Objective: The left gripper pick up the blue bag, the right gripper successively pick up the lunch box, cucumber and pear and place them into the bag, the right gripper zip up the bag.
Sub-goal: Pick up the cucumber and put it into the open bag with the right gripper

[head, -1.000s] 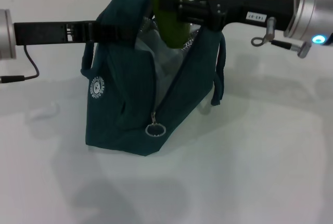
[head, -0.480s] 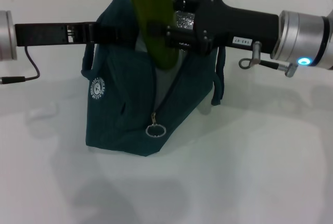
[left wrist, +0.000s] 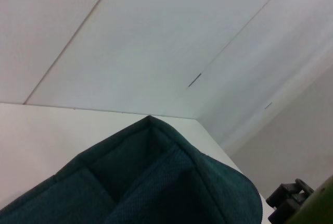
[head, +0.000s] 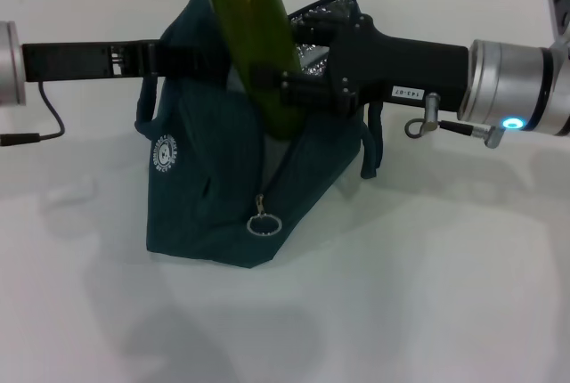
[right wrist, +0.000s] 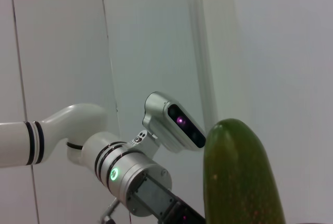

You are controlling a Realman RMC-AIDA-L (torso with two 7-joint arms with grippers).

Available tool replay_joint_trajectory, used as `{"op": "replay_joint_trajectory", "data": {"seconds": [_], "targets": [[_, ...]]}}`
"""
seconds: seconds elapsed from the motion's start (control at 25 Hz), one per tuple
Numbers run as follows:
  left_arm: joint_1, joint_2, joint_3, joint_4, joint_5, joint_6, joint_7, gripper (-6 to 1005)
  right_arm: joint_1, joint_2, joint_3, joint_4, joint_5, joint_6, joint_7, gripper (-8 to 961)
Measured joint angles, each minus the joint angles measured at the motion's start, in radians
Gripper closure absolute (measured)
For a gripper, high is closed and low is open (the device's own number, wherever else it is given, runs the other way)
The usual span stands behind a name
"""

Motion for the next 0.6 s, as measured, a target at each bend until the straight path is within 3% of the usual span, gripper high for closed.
{"op": "replay_joint_trajectory", "data": {"seconds": [0.44, 0.6], "targets": [[0.002, 0.001, 0.0, 0.0, 0.0, 0.0, 0.0, 966, 0.0, 0.0, -0.03, 0.0, 0.001, 0.011, 0.006, 379], [0.002, 0.001, 0.0, 0.0, 0.0, 0.0, 0.0, 967, 0.001, 0.0, -0.03, -0.002, 0.0, 0.013, 0.007, 300]]}}
